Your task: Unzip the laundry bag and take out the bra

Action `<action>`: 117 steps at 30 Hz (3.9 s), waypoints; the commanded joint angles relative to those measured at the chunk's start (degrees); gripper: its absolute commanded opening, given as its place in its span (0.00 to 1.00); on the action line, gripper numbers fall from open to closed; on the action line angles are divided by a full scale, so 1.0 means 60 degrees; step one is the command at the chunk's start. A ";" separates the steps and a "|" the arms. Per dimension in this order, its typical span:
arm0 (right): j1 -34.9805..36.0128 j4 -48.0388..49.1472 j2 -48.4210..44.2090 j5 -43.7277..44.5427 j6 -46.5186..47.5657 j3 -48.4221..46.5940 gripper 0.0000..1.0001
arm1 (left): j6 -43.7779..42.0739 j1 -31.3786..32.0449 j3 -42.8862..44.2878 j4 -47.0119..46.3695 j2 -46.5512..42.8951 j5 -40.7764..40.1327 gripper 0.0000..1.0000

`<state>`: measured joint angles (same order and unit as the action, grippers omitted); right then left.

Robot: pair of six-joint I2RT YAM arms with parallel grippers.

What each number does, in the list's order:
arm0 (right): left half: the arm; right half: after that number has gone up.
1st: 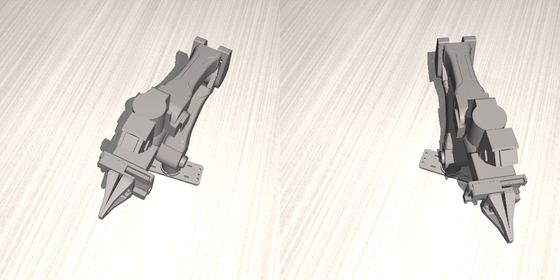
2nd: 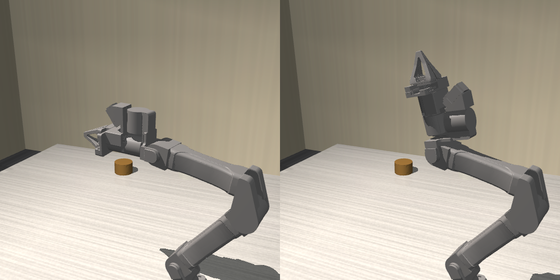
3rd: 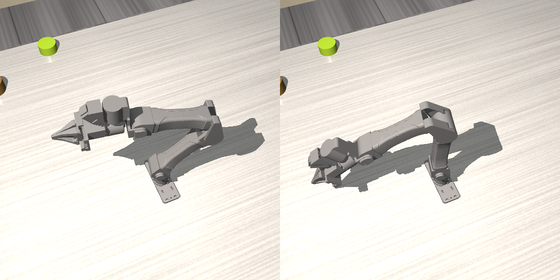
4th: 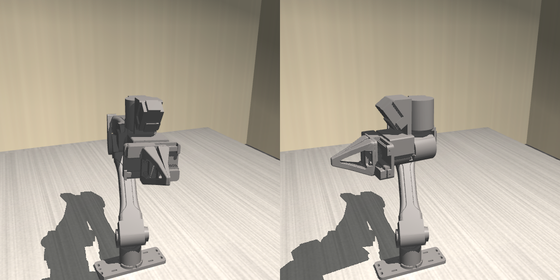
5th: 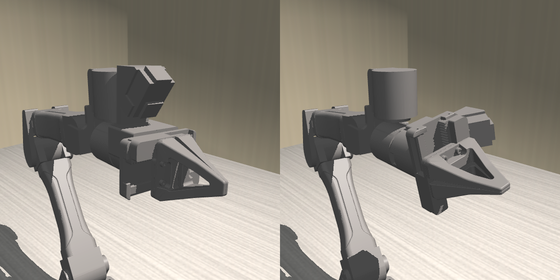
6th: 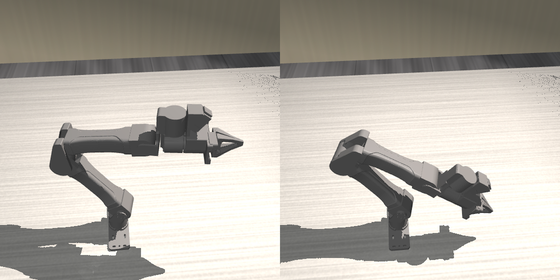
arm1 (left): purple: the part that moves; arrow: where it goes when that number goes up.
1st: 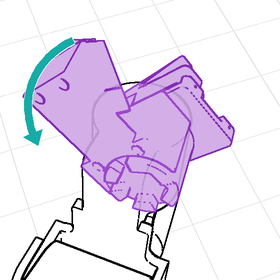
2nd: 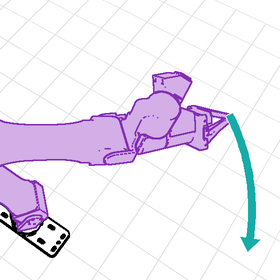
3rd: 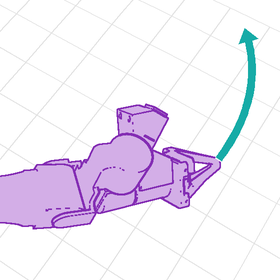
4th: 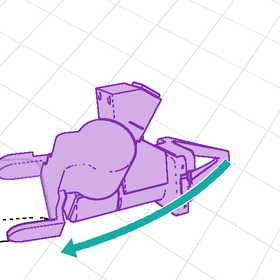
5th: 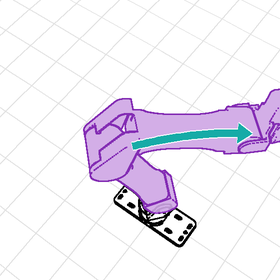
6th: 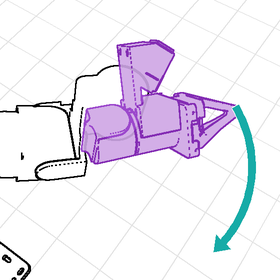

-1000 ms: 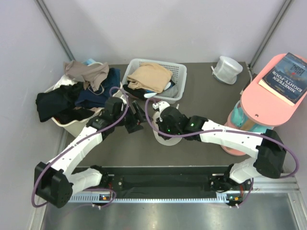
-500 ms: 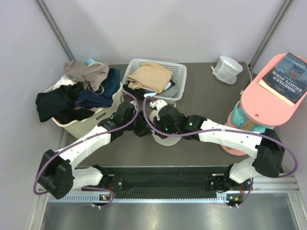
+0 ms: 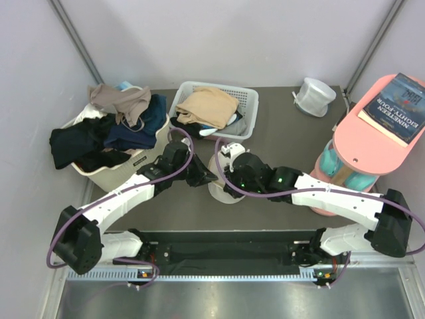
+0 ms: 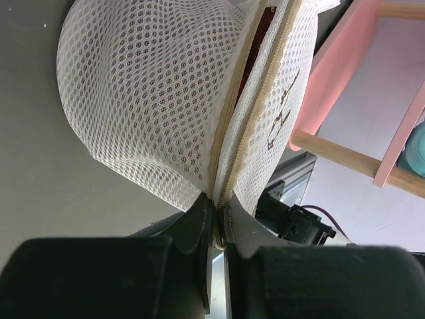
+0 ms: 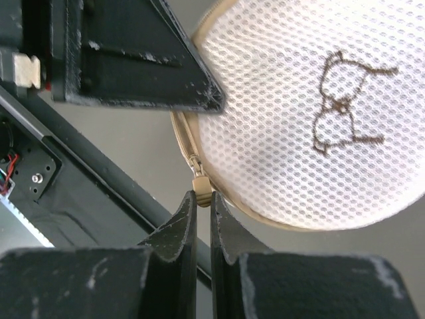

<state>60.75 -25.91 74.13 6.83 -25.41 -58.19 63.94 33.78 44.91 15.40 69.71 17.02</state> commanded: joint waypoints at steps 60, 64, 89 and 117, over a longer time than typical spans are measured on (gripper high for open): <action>0.0963 -0.0178 0.0407 0.0062 -0.0057 -0.0732 0.00 | -0.0462 -0.1293 -0.0160 -0.0516 -0.0574 0.0109 0.00; 0.0920 -0.0718 -0.0166 0.0384 -0.0101 -0.0189 0.00 | -0.0389 -0.1513 -0.0320 -0.0457 -0.0778 -0.0111 0.00; -0.2186 -0.0632 0.0477 0.0341 0.1042 0.0735 0.00 | -0.0022 -0.2041 -0.2928 -0.1366 -0.3019 0.0695 0.00; -0.0824 -0.1468 0.3815 -0.0259 -0.0204 -0.4231 0.69 | -0.1763 -0.2217 -0.0865 0.0613 -0.2730 -0.0243 0.75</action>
<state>54.81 -36.91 94.17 5.87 -24.93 -79.61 57.63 20.71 34.87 20.84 49.50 16.49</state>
